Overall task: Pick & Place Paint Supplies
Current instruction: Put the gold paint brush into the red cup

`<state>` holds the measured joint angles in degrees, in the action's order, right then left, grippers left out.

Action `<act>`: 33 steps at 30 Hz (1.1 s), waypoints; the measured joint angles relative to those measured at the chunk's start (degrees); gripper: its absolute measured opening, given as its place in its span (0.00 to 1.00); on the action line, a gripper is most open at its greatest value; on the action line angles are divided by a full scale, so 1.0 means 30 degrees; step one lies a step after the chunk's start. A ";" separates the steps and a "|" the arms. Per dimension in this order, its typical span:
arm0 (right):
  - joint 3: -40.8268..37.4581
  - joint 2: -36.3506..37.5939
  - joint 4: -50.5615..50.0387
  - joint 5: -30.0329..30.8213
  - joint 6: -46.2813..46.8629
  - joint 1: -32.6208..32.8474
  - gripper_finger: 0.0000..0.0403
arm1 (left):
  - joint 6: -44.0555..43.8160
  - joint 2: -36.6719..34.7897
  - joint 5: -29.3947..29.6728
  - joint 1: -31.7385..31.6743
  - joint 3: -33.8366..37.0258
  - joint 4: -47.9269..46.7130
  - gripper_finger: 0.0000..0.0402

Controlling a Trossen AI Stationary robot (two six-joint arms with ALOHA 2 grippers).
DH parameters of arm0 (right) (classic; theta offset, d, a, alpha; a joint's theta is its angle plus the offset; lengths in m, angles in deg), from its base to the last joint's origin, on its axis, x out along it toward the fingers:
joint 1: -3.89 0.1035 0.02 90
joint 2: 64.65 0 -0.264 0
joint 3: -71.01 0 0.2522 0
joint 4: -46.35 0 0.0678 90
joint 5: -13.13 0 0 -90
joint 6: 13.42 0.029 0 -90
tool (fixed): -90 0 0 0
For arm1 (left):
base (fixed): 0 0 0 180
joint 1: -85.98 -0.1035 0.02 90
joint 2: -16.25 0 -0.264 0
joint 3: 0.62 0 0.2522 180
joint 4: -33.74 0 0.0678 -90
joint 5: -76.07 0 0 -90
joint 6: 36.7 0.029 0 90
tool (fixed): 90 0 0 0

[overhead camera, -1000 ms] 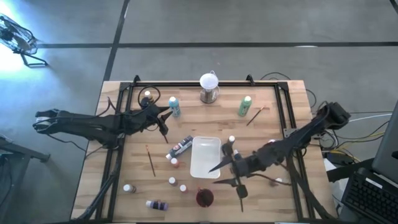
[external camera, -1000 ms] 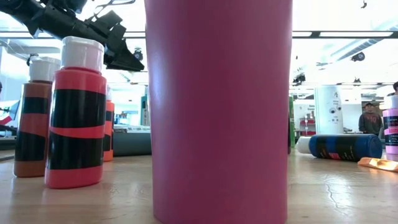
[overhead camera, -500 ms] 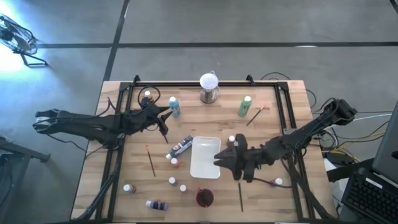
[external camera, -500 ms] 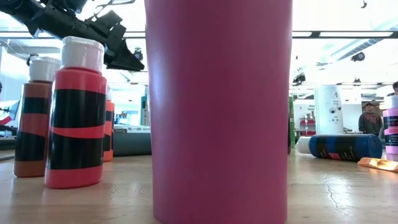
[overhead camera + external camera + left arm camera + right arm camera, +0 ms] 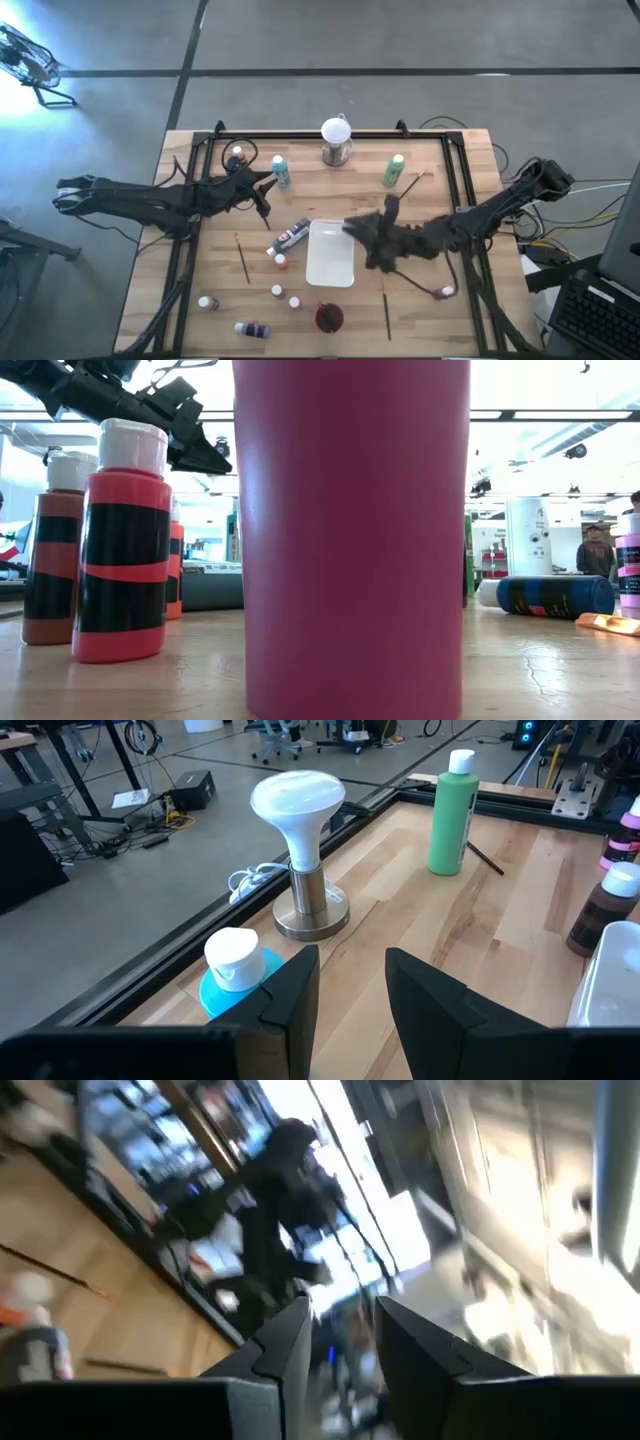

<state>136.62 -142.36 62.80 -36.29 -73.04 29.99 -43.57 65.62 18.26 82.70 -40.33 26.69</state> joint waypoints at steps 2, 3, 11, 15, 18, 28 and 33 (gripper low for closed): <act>0.0000 0.0007 0.0133 -0.0012 0.0350 -0.0675 0.26 | 0.0001 -0.0001 0.0004 -0.0004 0.0000 -0.0001 0.31; 0.0000 -0.0007 0.0209 -0.0254 0.0401 -0.0997 0.25 | 0.0004 -0.0004 0.0001 0.0004 0.0000 -0.0004 0.31; -0.0007 -0.0264 -0.0025 -0.2178 0.2447 -0.2890 0.22 | 0.0004 0.0000 0.0000 0.0000 0.0000 0.0004 0.31; -0.0007 -0.0386 -0.0058 -0.2339 0.3416 -0.3393 0.20 | 0.0004 0.0004 -0.0004 0.0004 0.0000 0.0019 0.31; -0.0007 -0.0423 -0.0258 -0.2530 0.3857 -0.3671 0.19 | 0.0003 0.0002 0.0003 -0.0003 0.0000 0.0038 0.31; -0.0007 -0.0423 -0.0984 -0.2665 0.6079 -0.4495 0.15 | 0.0004 -0.0004 0.0004 0.0002 0.0000 0.0040 0.31; -0.0007 -0.0415 -0.0962 -0.2530 0.6065 -0.4830 0.11 | -0.0002 -0.0002 0.0000 0.0000 0.0000 0.0033 0.31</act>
<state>136.60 -143.61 59.92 -43.88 -54.85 15.49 -43.57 65.62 18.26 82.70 -40.33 26.79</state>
